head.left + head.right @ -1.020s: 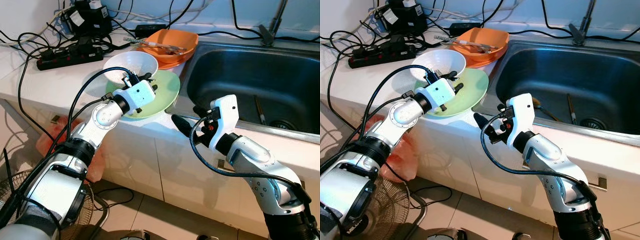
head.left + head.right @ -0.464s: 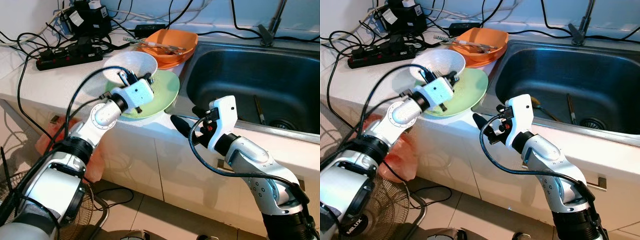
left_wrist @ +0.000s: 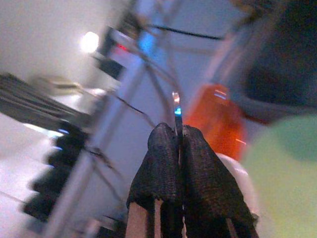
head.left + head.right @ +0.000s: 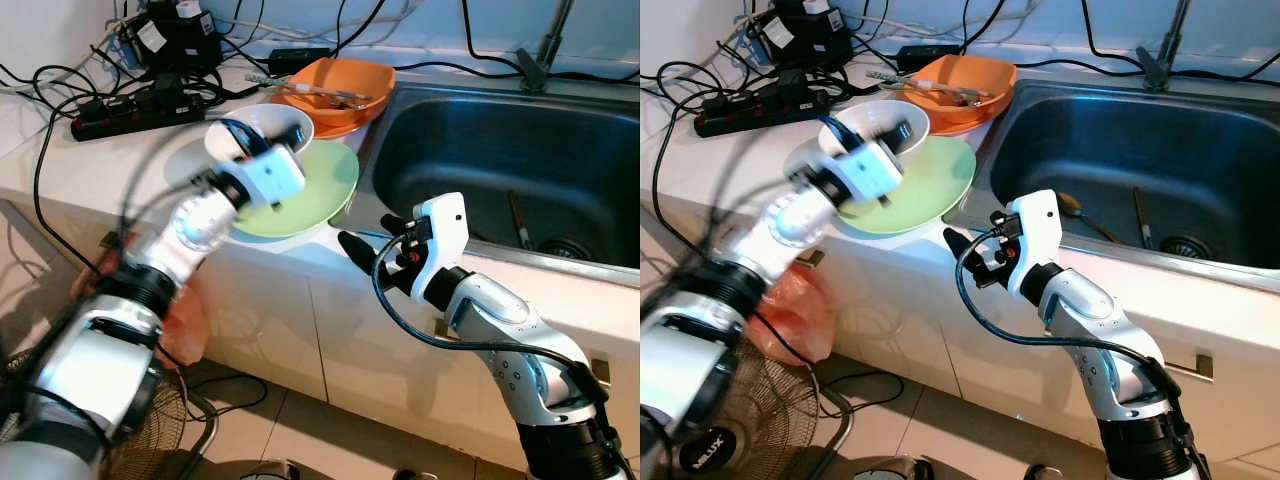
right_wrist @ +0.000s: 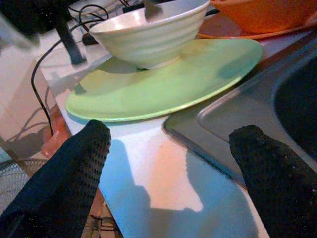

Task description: Kitchen organization

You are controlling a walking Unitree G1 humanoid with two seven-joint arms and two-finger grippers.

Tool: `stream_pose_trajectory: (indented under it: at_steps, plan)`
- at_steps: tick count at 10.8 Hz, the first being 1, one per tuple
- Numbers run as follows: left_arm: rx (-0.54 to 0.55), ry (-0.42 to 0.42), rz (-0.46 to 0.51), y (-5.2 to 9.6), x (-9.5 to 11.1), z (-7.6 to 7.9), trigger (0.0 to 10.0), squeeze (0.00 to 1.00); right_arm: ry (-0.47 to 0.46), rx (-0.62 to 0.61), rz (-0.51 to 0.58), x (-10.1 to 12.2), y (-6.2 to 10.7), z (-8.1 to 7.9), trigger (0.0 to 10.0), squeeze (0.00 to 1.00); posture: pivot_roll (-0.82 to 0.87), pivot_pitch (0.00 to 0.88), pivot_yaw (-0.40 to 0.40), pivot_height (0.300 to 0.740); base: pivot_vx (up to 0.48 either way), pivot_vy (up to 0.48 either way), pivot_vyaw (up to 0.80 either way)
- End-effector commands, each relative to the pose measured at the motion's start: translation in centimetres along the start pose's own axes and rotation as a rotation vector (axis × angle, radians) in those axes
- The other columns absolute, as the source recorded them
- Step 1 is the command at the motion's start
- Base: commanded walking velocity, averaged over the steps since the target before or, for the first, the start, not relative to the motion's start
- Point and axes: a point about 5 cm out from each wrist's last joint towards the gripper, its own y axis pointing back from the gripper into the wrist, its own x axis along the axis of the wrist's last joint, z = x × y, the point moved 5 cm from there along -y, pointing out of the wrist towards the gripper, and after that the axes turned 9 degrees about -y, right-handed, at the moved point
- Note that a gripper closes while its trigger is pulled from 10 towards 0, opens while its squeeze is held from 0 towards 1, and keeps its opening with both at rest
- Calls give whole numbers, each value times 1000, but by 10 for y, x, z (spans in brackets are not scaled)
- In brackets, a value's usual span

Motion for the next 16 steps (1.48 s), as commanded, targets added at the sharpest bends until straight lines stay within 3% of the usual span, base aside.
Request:
stream_pose_trajectory:
  at_steps: [1, 2, 3, 4, 5, 6, 7, 8, 9, 10, 11, 14, 16]
  plan:
    - [155, -23, 65, -8, 14, -45, 0, 0, 10, 9, 21, 5, -3, -3, 10000, 0, 86, 60, 131, 740, 0, 0, 0]
    - [327, 91, 76, -9, 18, -87, 0, 0, 5, 3, 31, 6, -5, -2, 10000, 0, 90, 58, 127, 740, 0, 0, 0]
    - [460, 299, 79, -9, 17, -118, 0, 0, -2, -8, 43, 8, -7, 0, 10000, 0, 93, 57, 125, 740, 0, 0, 0]
    - [579, 688, 70, -11, 5, -139, 0, 0, -20, -22, 62, 11, -9, 2, 10000, 0, 98, 54, 124, 740, 0, 0, 0]
    - [575, 1323, 134, -21, -2, -130, 0, 0, -74, -54, 105, 17, -13, 6, 10000, 0, 104, 52, 124, 740, 0, 0, 0]
    - [529, 1501, 180, -24, 2, -119, 0, 0, -103, -73, 129, 20, -15, 8, 10000, 0, 104, 51, 127, 740, 0, 0, 0]
    - [438, 1765, 240, -25, 12, -95, 0, 0, -167, -118, 193, 30, -17, 15, 10000, 0, 103, 53, 129, 740, 0, 0, 0]
    - [360, 1943, 291, -20, 21, -74, 0, 0, -266, -156, 276, 45, -19, 23, 10000, 0, 100, 55, 127, 740, 0, 0, 0]
    - [351, 2002, 292, -19, 21, -67, 0, 0, -304, -156, 298, 49, -20, 24, 10000, 0, 97, 56, 124, 740, 0, 0, 0]
    - [304, 2101, 290, -16, 26, -49, 0, 0, -393, -151, 340, 57, -22, 25, 10000, 0, 94, 59, 120, 740, 0, 0, 0]
    - [255, 2145, 266, -13, 33, -30, 0, 0, -480, -130, 390, 67, -25, 24, 10000, 0, 95, 57, 116, 740, 0, 0, 0]
    - [198, 2229, 212, -12, 46, -3, 0, 0, -608, -63, 436, 82, -33, 14, 10000, 0, 102, 58, 115, 740, 0, 0, 0]
    - [164, 2253, 206, -14, 55, 4, 0, 0, -636, -52, 436, 82, -36, 11, 10000, 0, 99, 61, 117, 740, 0, 0, 0]
